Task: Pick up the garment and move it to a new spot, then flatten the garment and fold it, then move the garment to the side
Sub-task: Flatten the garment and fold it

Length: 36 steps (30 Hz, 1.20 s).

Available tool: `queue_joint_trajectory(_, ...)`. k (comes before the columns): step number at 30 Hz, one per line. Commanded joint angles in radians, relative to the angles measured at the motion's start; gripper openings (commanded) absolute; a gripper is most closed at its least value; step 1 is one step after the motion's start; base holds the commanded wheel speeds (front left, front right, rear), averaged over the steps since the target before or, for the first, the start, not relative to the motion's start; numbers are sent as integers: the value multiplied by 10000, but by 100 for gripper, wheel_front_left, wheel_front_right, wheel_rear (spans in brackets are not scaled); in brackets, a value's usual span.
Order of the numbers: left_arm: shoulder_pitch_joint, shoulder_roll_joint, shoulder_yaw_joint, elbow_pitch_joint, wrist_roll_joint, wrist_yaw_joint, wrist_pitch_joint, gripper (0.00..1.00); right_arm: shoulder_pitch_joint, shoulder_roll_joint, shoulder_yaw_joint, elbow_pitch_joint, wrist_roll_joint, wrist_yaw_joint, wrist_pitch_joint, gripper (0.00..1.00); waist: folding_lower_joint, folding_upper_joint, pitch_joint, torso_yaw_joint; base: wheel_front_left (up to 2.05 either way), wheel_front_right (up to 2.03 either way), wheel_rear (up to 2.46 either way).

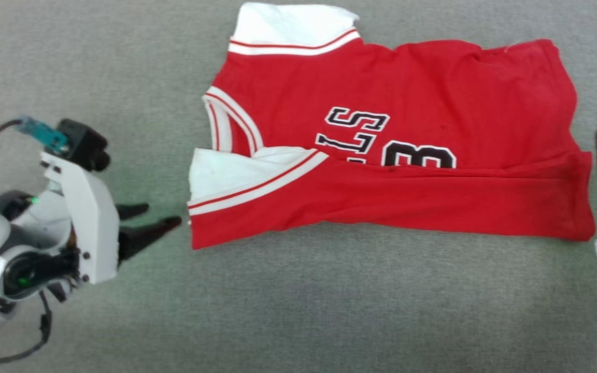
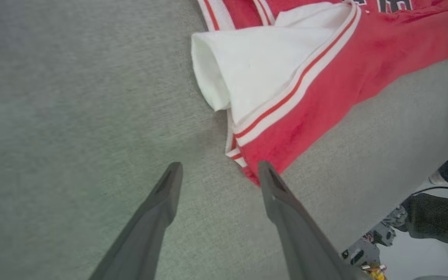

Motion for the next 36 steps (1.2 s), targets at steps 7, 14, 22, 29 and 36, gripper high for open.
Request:
queue_joint_trajectory(7,55,-329,-139,-13,-701,324,677,100,-124,95,390,80,35,-12,-171,100,0,0,352,-667,0,0,0)
queue_joint_trajectory(14,316,-508,-307,524,-769,142,682,100,-88,147,533,11,114,-12,-266,100,0,0,703,-1182,0,0,0)
queue_joint_trajectory(22,283,-682,-289,1095,-900,-191,614,44,-23,121,532,-187,75,-12,-135,100,0,0,975,-1350,0,0,0)
queue_joint_trajectory(29,286,-827,-342,1066,-767,-500,464,0,197,-633,1196,6,371,-12,1830,100,0,0,1007,-1223,0,0,0)
queue_joint_trajectory(36,210,-860,-303,846,-730,-638,320,0,-181,-1451,1833,-103,824,-12,4686,100,0,0,1213,-995,0,0,0)
